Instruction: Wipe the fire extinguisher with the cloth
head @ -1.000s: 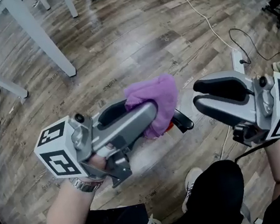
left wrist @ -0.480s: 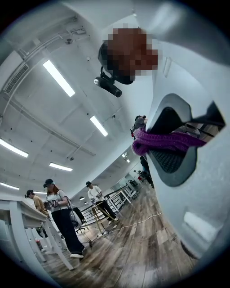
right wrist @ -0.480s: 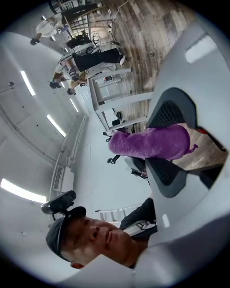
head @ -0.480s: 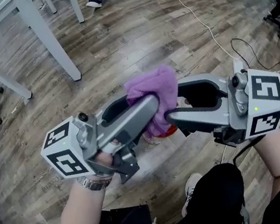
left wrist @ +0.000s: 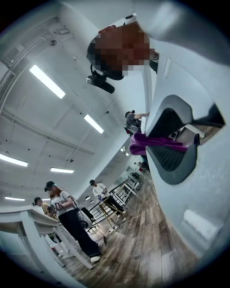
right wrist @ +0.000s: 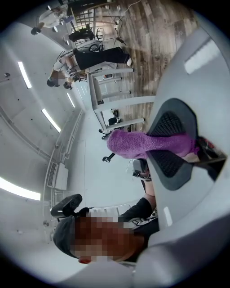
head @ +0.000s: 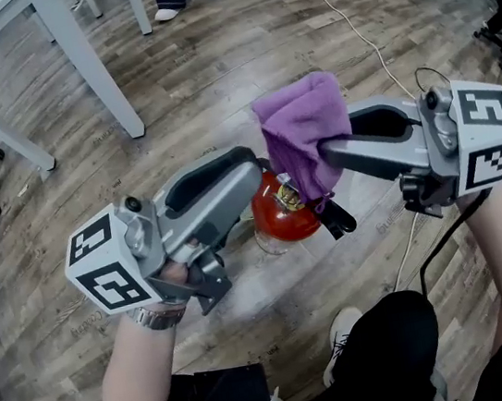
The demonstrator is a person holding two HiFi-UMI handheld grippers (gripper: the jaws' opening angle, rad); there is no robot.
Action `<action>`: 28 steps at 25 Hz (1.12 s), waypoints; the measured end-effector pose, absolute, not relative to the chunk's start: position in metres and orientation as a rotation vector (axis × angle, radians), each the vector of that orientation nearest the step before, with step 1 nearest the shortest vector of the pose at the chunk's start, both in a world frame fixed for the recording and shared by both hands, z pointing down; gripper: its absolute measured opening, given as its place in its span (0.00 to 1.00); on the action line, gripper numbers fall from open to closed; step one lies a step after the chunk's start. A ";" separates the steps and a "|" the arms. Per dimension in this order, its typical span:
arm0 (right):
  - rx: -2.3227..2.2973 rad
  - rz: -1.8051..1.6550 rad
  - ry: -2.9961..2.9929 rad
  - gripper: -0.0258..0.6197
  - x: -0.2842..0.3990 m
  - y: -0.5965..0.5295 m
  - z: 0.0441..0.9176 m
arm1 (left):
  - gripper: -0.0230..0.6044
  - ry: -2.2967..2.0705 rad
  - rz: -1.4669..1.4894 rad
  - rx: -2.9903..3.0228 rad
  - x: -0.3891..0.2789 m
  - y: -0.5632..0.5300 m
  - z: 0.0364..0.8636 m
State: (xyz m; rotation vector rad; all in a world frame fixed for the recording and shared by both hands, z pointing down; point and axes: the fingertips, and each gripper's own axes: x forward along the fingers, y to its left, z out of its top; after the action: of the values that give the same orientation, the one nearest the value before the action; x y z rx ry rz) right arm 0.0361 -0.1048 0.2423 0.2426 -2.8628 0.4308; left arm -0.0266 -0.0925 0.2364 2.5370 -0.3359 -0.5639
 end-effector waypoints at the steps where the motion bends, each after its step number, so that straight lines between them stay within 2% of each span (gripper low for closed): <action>1: 0.247 0.415 -2.852 0.15 0.041 -0.114 0.242 | 0.10 -0.347 -0.555 2.544 -0.030 -0.093 0.238; 2: 0.248 0.394 -2.835 0.15 0.045 -0.123 0.243 | 0.04 -0.355 -0.541 2.552 -0.032 -0.094 0.239; 6: 0.169 0.326 -2.712 0.15 0.058 -0.146 0.268 | 0.04 -0.363 -0.381 2.630 -0.028 -0.082 0.257; 12: -0.198 0.459 -2.441 0.15 0.046 -0.149 0.321 | 0.04 -0.348 -0.014 2.688 -0.035 -0.039 0.307; 18: -0.382 0.537 -2.260 0.15 0.025 -0.152 0.366 | 0.04 -0.448 -0.094 2.624 -0.060 -0.026 0.331; 28: -0.433 0.721 -2.223 0.15 0.022 -0.175 0.448 | 0.04 -0.498 -0.019 2.524 -0.069 -0.040 0.391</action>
State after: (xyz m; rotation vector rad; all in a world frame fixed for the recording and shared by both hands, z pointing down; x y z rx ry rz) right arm 0.0220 -0.1752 0.4479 -0.4334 -2.2231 0.7212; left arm -0.0687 -0.0404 0.3913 2.5242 -0.4977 -0.0185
